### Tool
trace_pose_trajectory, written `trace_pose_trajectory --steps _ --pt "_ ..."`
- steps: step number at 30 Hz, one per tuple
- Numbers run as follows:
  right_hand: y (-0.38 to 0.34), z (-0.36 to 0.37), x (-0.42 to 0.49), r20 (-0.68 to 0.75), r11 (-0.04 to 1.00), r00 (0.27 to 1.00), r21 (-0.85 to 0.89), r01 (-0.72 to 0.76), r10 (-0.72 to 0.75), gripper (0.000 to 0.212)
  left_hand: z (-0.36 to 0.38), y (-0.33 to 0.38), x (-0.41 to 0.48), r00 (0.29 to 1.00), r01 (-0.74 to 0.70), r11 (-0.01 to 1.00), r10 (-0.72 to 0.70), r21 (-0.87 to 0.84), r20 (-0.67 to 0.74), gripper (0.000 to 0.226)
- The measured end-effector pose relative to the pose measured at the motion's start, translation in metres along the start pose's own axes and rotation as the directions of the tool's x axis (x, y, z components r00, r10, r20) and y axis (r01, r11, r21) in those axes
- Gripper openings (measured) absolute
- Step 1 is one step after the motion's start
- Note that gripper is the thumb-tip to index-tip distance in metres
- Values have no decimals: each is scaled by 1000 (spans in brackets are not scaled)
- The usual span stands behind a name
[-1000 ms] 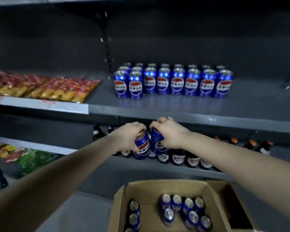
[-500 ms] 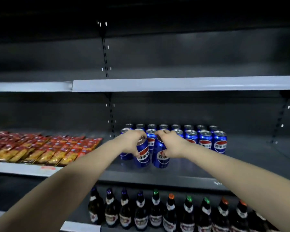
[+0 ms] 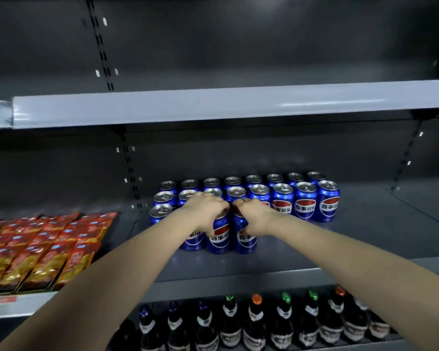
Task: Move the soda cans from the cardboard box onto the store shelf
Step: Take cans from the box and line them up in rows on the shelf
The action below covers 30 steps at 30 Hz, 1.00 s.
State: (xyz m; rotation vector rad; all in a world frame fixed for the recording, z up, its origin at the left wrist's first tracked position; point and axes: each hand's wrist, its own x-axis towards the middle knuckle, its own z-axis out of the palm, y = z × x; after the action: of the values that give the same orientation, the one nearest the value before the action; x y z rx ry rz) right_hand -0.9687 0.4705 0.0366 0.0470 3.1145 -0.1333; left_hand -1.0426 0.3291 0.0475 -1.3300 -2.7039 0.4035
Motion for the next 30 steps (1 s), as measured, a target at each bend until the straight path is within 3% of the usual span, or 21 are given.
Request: trace_pose_trajectory --steps 9,13,16,19,22,26,30 --pt "9 4 25 -42 985 998 -170 36 -44 67 22 -4 6 992 33 996 -22 84 -122 88" --pt "12 13 17 -114 973 992 -230 29 -57 77 28 1 2 989 93 996 -91 9 -119 90" --pt "17 20 1 -227 986 972 -166 21 -58 77 29 8 -12 978 130 988 -141 -81 -154 99" --pt "24 21 -21 -321 993 945 -116 34 -69 65 24 17 -34 961 114 985 -143 -131 -238 85" --pt "30 23 -46 -333 997 941 -63 39 -58 56 15 33 -57 959 126 974 -168 -186 -228 65" --pt "43 35 -92 -306 995 947 -18 98 -99 47 10 78 -81 954 207 925 -263 -320 -144 53" --pt "67 70 -141 -215 989 965 -14 150 -150 44 32 140 -96 969 221 909 -245 -353 -24 44"
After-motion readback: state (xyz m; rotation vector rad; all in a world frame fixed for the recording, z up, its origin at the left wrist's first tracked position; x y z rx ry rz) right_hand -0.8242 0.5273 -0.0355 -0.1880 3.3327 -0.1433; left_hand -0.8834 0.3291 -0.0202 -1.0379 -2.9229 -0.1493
